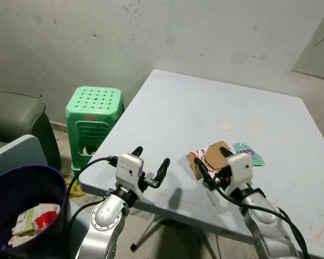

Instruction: Picking trash to rubbish bin

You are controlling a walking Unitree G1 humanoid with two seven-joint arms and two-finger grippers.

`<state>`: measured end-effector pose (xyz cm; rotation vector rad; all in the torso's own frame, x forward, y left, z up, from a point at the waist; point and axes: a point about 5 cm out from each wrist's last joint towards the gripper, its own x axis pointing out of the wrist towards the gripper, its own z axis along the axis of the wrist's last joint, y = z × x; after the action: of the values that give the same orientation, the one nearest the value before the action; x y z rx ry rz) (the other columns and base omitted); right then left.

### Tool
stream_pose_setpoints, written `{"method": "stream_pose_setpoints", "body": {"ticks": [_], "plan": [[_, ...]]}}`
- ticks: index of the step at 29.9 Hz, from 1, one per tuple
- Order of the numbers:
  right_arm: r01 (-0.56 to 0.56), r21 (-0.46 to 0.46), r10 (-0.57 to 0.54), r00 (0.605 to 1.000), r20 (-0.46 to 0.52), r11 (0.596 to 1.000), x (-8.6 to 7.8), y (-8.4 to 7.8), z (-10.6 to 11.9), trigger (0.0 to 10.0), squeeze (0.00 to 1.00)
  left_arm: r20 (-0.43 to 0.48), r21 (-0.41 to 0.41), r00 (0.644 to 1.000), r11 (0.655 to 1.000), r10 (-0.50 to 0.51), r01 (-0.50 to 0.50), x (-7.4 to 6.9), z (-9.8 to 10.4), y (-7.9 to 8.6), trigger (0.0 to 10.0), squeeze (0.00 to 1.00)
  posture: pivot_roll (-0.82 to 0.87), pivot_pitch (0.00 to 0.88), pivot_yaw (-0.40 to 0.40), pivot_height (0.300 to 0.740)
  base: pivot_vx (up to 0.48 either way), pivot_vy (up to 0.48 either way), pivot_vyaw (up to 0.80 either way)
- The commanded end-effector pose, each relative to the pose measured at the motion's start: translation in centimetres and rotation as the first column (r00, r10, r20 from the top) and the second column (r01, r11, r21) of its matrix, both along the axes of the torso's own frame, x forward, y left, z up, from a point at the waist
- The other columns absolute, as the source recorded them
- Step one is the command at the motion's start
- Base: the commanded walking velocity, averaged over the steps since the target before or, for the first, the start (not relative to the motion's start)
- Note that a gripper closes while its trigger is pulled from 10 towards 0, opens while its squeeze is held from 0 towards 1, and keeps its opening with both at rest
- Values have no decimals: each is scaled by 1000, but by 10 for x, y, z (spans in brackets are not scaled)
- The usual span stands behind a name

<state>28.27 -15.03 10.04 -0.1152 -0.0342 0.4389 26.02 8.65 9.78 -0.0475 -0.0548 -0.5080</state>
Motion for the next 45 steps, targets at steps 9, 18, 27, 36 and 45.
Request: {"method": "stream_pose_setpoints", "body": {"ticks": [9, 18, 27, 36, 45], "plan": [[-109, -16, 106, 987, -125, 994, 14, 30, -10, 10000, 0, 19, -19, 1000, 1000, -9, 9, -2, 9, 0, 10000, 0, -13, 28, -122, 740, 0, 0, 0], [-44, -101, 21, 976, -217, 994, 11, 21, -33, 10000, 0, 5, 9, 998, 998, -63, 63, -10, 6, -4, 10000, 0, -6, 37, -125, 740, 0, 0, 0], [52, -161, -89, 968, -233, 986, 12, 5, -39, 10000, 0, 2, 71, 987, 984, -163, 163, -21, 1, -18, 10000, 0, -15, 39, -117, 740, 0, 0, 0], [166, -267, -230, 945, -231, 949, 12, -8, -47, 0, 0, 6, 54, 989, 987, -151, 150, -18, 5, -17, 10000, 0, -19, 41, -114, 740, 0, 0, 0], [180, -282, -247, 943, -222, 942, 10, -9, -48, 0, 0, 5, 42, 990, 990, -139, 138, -18, 6, -15, 10000, 0, -18, 42, -114, 740, 0, 0, 0]]}}
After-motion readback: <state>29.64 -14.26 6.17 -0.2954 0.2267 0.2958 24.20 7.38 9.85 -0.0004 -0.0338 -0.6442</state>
